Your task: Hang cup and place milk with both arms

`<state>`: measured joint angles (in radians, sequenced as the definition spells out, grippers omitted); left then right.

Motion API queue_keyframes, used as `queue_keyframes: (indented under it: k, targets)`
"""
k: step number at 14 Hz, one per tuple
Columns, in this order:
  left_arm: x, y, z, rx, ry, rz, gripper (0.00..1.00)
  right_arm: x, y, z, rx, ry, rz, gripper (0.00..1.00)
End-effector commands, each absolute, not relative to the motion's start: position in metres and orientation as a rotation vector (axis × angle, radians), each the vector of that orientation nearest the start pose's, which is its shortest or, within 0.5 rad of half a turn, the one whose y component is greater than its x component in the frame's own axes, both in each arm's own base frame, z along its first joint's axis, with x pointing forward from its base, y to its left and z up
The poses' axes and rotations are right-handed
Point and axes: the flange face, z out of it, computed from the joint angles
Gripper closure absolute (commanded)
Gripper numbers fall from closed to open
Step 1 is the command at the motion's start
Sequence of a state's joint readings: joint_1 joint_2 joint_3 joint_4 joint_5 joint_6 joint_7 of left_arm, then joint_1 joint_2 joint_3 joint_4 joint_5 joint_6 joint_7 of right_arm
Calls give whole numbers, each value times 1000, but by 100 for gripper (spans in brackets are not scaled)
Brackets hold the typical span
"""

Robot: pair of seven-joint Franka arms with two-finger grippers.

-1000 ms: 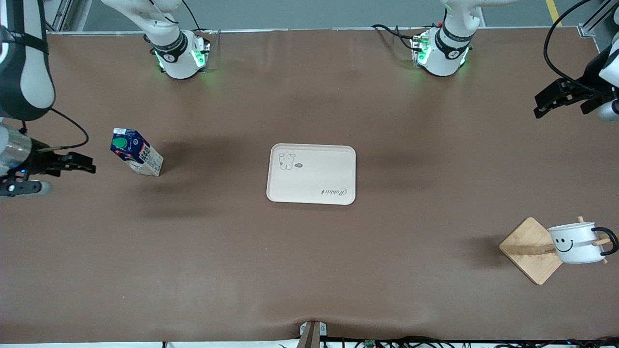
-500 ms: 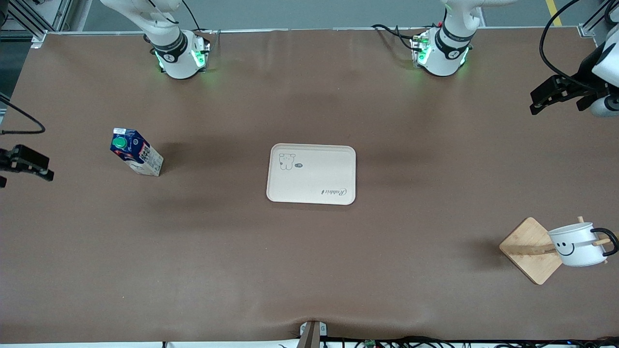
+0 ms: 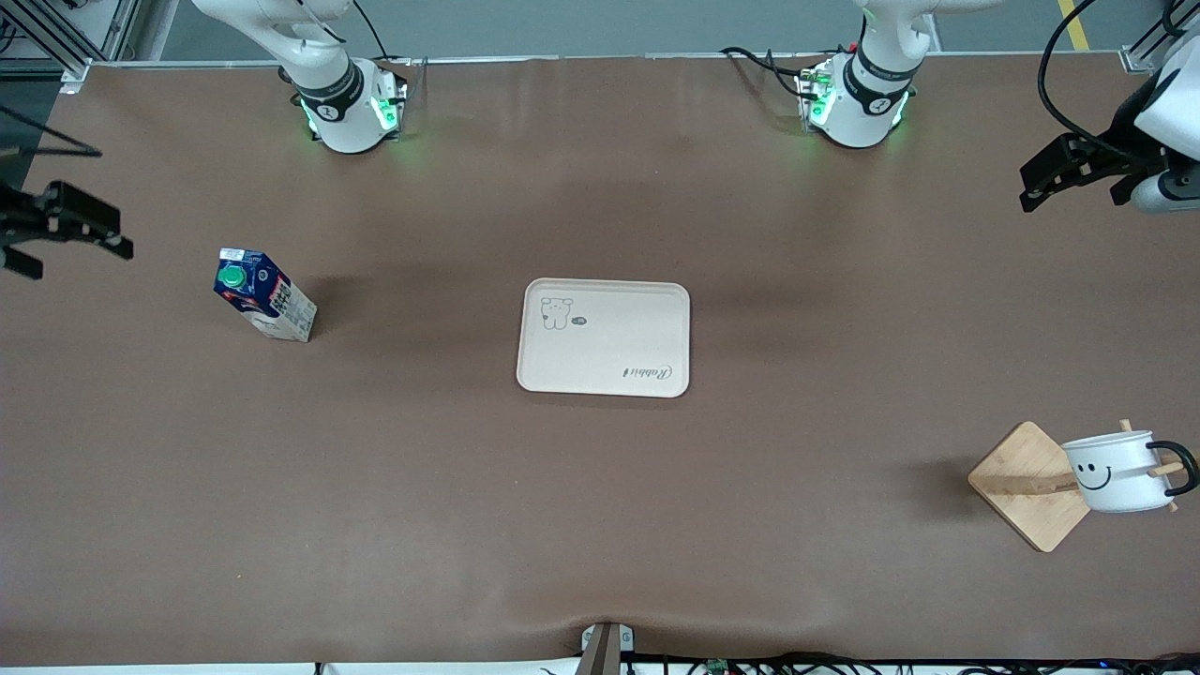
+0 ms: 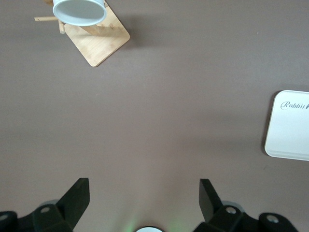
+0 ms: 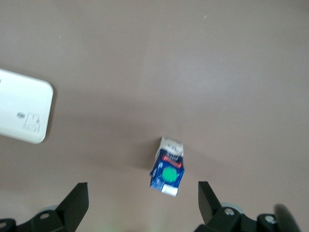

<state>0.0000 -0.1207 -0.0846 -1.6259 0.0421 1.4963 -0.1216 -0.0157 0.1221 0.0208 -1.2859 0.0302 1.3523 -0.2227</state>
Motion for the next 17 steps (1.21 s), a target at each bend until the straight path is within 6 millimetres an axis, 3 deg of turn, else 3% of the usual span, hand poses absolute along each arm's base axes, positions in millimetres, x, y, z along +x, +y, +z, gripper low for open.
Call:
queue_keyframes:
  k: [1,3,5,17]
  targets:
    - [494,-43,660,-3104,-42,-16,0,533,6,664,-3078,-286,103,0]
    - [494,-44,658,-3104,-40,-21,0,513,7,652,-3096,-56,125,0]
    - [494,-46,658,-3115,-36,-25,0,506,9,641,-3097,200,140,0]
    - [499,-49,668,-3125,-16,-50,0,518,-1,665,-3096,139,57,0]
